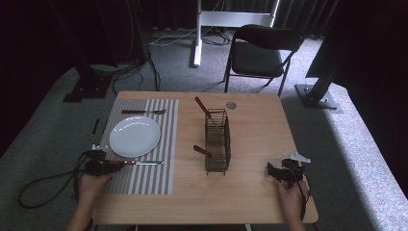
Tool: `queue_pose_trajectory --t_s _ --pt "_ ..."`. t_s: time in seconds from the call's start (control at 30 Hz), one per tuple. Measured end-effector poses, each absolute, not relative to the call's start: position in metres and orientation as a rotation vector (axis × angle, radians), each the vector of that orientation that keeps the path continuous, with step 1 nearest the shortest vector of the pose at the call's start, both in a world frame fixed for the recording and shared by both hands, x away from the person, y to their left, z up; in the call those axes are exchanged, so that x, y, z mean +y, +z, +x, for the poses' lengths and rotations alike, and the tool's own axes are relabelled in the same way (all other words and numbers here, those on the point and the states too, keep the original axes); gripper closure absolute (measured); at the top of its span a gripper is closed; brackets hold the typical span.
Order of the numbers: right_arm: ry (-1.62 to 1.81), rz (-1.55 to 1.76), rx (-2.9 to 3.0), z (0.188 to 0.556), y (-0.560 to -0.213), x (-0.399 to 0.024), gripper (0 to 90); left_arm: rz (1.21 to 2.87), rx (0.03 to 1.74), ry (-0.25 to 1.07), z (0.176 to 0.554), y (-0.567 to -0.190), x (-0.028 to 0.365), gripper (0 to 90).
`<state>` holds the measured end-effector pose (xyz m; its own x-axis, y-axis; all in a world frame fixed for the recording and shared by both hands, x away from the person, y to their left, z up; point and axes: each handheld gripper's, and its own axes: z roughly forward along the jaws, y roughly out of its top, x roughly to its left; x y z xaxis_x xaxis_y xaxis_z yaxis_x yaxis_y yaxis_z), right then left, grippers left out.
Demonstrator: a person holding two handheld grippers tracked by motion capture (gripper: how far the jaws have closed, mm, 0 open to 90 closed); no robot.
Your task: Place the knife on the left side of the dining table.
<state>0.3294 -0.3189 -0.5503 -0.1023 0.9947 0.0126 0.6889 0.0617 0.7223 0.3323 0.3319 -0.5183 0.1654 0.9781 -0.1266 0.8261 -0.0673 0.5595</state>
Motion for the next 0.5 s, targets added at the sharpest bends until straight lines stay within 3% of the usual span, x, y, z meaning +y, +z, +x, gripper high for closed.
queue_pose_trajectory --t_s 0.5 --pt "0.8 1.675 1.846 0.329 -0.55 -0.319 11.6 1.831 1.577 0.528 0.285 -0.521 0.331 32.9"
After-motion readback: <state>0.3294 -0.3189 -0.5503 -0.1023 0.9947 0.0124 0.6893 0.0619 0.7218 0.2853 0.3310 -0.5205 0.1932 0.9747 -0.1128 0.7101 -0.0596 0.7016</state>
